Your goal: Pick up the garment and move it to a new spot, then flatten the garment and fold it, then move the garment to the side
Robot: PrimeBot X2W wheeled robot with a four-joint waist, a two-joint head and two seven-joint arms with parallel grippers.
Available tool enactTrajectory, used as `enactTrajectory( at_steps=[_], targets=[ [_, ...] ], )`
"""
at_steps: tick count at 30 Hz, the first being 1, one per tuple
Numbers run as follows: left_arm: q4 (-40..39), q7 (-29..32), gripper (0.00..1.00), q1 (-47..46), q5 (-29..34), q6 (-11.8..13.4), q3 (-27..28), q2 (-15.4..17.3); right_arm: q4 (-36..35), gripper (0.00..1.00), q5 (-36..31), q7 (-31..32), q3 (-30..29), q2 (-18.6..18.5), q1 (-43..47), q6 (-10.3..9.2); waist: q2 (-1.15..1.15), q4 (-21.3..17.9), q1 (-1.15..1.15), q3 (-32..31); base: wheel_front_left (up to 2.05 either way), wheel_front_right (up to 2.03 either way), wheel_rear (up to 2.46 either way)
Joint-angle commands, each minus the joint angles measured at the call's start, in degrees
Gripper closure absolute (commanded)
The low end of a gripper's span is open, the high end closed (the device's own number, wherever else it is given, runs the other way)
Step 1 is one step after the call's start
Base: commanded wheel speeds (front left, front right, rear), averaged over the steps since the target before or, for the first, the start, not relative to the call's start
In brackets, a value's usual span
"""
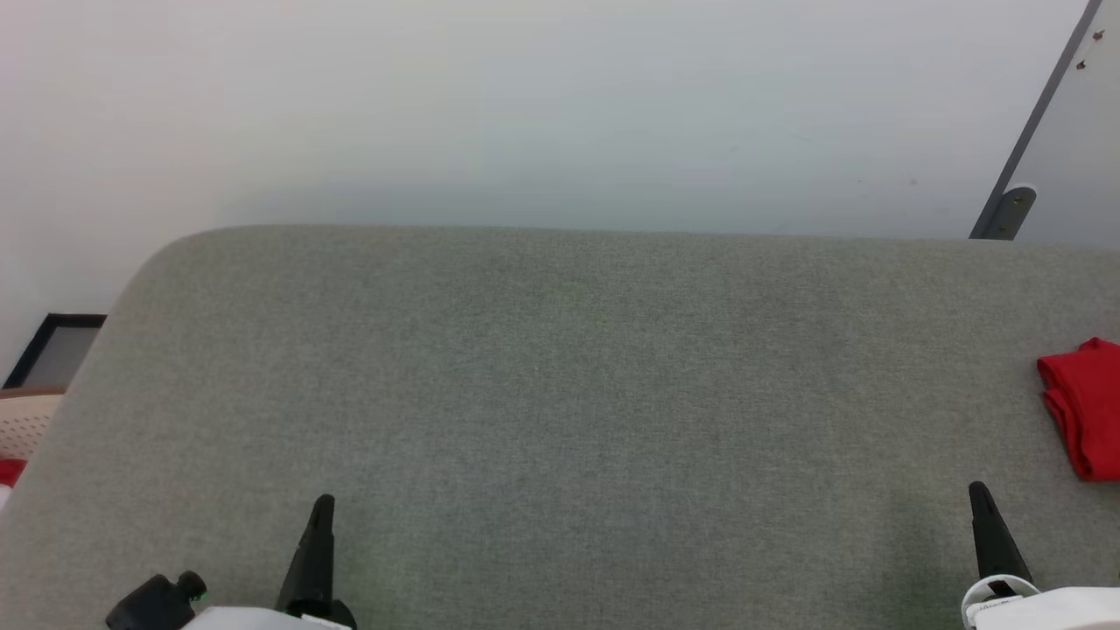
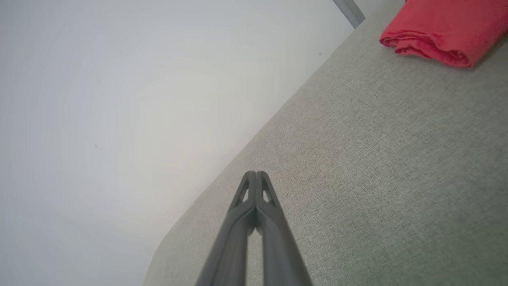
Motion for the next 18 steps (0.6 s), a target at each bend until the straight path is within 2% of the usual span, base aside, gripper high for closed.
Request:
enactTrajectory(
  at_steps=[1,18],
  targets=[
    [-0.3,0.4,1.0,-1.4,-1.8,-0.1,0.4,0.1,-0.4,1.0,1.7,0.4,-0.3,0.0,-1.4,-0.02,0.0,-0.1,0.0,0.0,0.0,0.0,0.0],
    [0.9,3.2,1.0,-3.5,-11.7,-0.1,1.7,-0.6,0.2,1.0,11.6,3.2,-0.7,0.7,-3.0,-0.04,0.0,-0.7,0.0,0.4,0.0,0.0,0.0]
  ],
)
